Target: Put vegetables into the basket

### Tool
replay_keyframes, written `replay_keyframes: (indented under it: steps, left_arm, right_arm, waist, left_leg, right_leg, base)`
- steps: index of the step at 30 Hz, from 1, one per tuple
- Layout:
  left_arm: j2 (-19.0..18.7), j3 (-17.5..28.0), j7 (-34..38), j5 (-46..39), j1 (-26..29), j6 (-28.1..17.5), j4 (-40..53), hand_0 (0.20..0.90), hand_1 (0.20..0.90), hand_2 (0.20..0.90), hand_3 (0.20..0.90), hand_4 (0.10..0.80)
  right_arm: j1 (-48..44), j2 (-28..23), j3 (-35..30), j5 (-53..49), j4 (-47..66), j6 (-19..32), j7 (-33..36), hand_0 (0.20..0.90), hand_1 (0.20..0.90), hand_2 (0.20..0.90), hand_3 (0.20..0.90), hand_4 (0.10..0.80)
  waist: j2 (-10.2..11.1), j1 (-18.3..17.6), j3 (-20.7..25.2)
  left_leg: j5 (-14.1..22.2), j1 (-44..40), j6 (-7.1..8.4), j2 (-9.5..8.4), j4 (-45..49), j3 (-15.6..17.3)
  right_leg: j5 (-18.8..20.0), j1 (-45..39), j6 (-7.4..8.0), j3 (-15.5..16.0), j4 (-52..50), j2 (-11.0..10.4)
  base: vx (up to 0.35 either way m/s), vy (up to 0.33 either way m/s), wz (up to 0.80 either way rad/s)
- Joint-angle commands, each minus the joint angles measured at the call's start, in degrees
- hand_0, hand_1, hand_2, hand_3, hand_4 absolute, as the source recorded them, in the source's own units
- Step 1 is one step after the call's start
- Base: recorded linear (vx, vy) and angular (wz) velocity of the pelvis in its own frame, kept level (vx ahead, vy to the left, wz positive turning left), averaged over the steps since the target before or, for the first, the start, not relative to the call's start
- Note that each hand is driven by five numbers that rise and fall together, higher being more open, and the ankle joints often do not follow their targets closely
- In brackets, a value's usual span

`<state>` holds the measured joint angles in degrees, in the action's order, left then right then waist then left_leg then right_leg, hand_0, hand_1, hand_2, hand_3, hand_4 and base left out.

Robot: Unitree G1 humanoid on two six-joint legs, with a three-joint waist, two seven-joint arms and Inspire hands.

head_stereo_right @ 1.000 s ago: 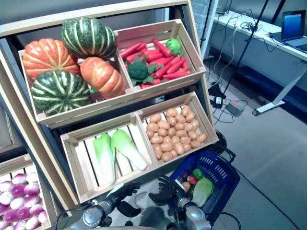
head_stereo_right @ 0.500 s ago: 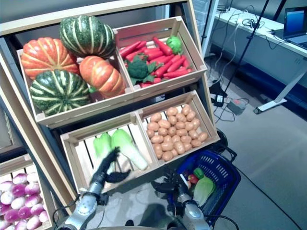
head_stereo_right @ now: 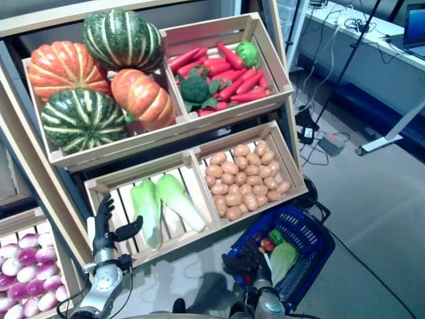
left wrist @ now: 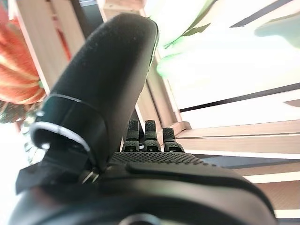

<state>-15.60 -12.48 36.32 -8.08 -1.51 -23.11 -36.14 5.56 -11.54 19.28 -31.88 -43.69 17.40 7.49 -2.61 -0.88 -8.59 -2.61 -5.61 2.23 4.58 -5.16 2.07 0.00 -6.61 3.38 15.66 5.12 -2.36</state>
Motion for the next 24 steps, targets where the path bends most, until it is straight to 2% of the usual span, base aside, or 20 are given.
replay_keyframes:
  steps: [1,6,8,9,12,13,15,19,24]
  left_arm:
    - [-2.17,1.84,5.34,3.22,13.74,-0.62,-3.54,0.900,0.900,0.900,0.900,0.800]
    - [-2.98,0.69,7.66,-1.82,21.30,2.79,-9.43,0.900,0.900,0.900,0.900,0.800]
    - [-4.99,0.21,8.08,-4.13,24.92,3.82,-10.90,0.900,0.900,0.900,0.900,0.800]
    - [-5.23,0.26,7.98,-4.40,25.27,3.85,-11.02,0.900,0.900,0.900,0.900,0.800]
    - [-7.77,1.42,7.32,-7.82,29.35,4.94,-13.11,0.900,0.900,0.900,0.900,0.800]
    - [-9.56,2.31,6.47,-10.72,31.92,5.39,-14.63,0.900,0.900,0.900,0.900,0.800]
    - [-10.67,3.53,5.16,-14.23,34.41,5.85,-16.06,0.900,0.900,0.900,0.900,0.800]
    - [-11.55,4.12,4.64,-16.89,37.94,7.34,-19.45,0.900,0.900,0.900,0.900,0.800]
    - [-12.98,4.81,3.71,-20.00,40.72,8.64,-22.90,0.900,0.900,0.900,0.900,0.800]
  right_arm:
    - [-6.96,-2.25,-0.57,-0.44,4.59,1.02,-0.58,0.900,0.900,0.900,0.900,0.800]
    - [-11.65,-4.94,0.82,-3.45,0.99,1.74,-1.33,0.900,0.900,0.900,0.900,0.800]
    - [-13.95,-5.79,1.59,-4.81,0.58,1.73,-0.81,0.900,0.900,0.900,0.900,0.800]
    - [-14.12,-5.88,1.63,-4.86,0.61,1.75,-0.80,0.900,0.900,0.900,0.900,0.800]
    - [-16.21,-6.78,1.80,-5.49,1.30,1.73,-1.04,0.900,0.900,0.900,0.900,0.800]
    - [-17.26,-7.09,2.25,-5.74,2.17,1.67,-0.12,0.900,0.900,0.900,0.900,0.800]
    - [-18.53,-7.25,2.30,-6.93,2.95,1.19,1.57,0.900,0.900,0.900,0.900,0.800]
    - [-20.50,-7.21,2.17,-6.69,2.11,0.61,3.38,0.900,0.900,0.900,0.900,0.800]
    - [-22.42,-7.81,2.03,-7.74,0.92,0.06,3.77,0.900,0.900,0.900,0.900,0.800]
  waist:
    - [1.85,-1.33,-4.98]
    - [2.02,-2.80,-10.20]
    - [2.38,-3.46,-11.88]
    - [2.41,-3.53,-12.15]
    - [2.82,-4.40,-13.57]
    - [3.18,-4.76,-14.34]
    - [3.63,-5.15,-15.03]
    - [4.10,-5.57,-15.93]
    - [4.47,-5.86,-16.61]
  left_leg:
    - [4.69,2.49,-1.68,-2.20,5.01,3.35]
    - [7.04,11.19,-1.13,-1.73,16.30,5.10]
    - [9.03,16.99,-1.28,-1.37,23.11,5.72]
    - [9.26,17.33,-1.20,-1.33,23.67,5.74]
    - [11.51,23.37,-1.43,-0.80,30.73,6.26]
    - [12.76,26.23,-1.76,-0.51,34.00,6.90]
    - [14.26,30.10,-2.17,-0.32,38.19,6.98]
    - [16.48,34.59,-2.88,-0.24,43.20,6.60]
    - [18.31,37.66,-3.03,0.20,47.01,6.55]
  right_leg:
    - [-5.72,3.49,-3.84,-3.02,-9.17,-1.84]
    - [-8.41,11.81,-4.52,-4.89,-18.60,-2.78]
    - [-10.20,17.51,-5.28,-6.04,-24.60,-2.91]
    - [-10.38,17.82,-5.26,-6.14,-25.09,-2.91]
    - [-12.22,23.73,-5.77,-7.08,-31.41,-3.34]
    - [-13.13,26.90,-5.85,-7.63,-34.77,-3.56]
    - [-14.39,31.05,-5.92,-8.64,-39.41,-3.65]
    - [-15.95,36.02,-5.81,-10.11,-44.77,-3.46]
    - [-16.96,39.31,-5.77,-10.59,-48.09,-3.02]
  base:
    - [-0.148,0.078,-0.24]
    - [-0.172,0.080,-0.15]
    - [-0.180,0.070,-0.12]
    - [-0.157,0.054,-0.15]
    - [-0.123,0.051,-0.15]
    - [-0.120,0.059,-0.01]
    - [-0.105,0.046,-0.05]
    - [-0.051,0.035,-0.02]
    - [0.000,0.036,-0.04]
